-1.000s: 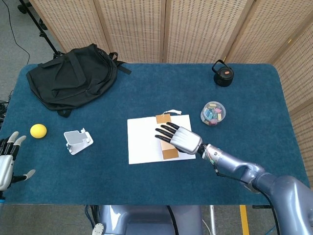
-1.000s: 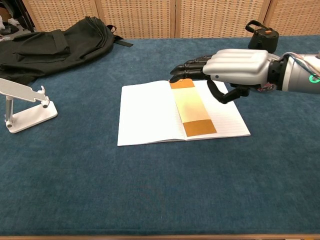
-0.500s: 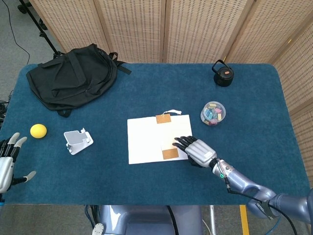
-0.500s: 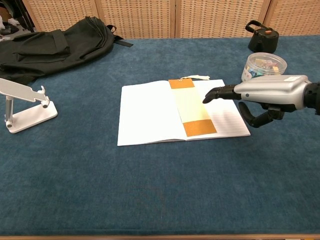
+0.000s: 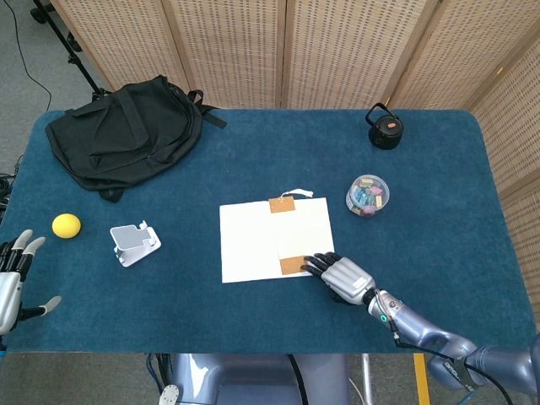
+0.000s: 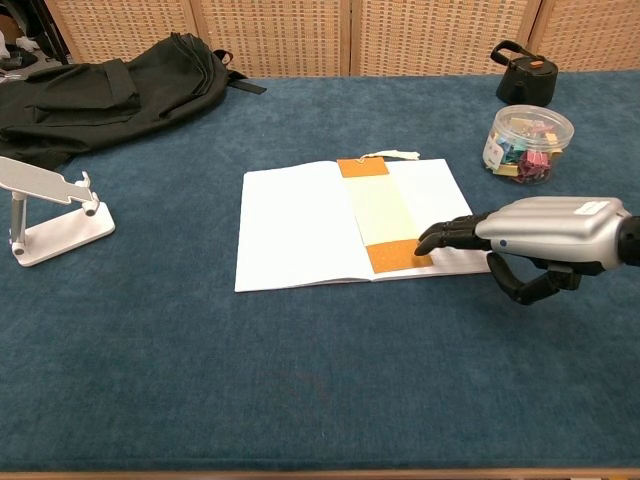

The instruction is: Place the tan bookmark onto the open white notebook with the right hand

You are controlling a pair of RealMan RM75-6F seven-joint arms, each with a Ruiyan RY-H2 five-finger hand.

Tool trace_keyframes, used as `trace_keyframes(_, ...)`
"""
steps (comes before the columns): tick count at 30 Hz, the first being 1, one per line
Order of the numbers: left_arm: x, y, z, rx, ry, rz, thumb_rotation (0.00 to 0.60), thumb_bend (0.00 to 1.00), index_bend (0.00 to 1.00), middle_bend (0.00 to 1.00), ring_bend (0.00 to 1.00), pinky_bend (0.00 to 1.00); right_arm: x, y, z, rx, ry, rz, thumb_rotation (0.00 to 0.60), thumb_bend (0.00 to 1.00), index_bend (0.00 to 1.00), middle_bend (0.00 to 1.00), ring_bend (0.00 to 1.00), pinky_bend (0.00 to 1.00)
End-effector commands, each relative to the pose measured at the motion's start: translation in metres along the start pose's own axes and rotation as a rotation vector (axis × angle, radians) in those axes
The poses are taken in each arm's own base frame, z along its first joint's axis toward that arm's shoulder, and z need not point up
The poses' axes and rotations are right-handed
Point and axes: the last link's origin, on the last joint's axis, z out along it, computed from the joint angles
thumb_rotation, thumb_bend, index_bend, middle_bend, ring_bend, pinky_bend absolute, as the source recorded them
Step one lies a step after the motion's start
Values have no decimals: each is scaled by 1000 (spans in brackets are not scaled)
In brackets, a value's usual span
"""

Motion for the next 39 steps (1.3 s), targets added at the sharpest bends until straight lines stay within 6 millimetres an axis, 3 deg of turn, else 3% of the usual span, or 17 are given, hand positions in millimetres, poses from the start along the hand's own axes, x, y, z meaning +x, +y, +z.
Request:
trace_keyframes(1, 0, 0, 0, -1, -1, 0, 600, 0, 0, 0, 0, 0, -3, -2, 0, 8, -4, -2, 600, 1000, 72, 33, 0, 110)
trace_keyframes(15, 1, -1, 0, -1, 2, -5, 600, 0, 0, 0, 0, 0, -10, -14, 0, 29, -3, -6, 600, 1000, 72, 34, 0, 110)
trace_keyframes(27, 2, -1, -1, -1, 8, -10, 600, 0, 0, 0, 0, 0, 3, -19, 10, 30, 67, -35, 600, 1000, 72, 37, 0, 110)
trace_keyframes(39, 2, -1, -1, -3, 6, -10, 600, 0, 0, 0, 0, 0, -11, -23, 2, 53, 16, -77, 600, 1000, 86, 57, 0, 110)
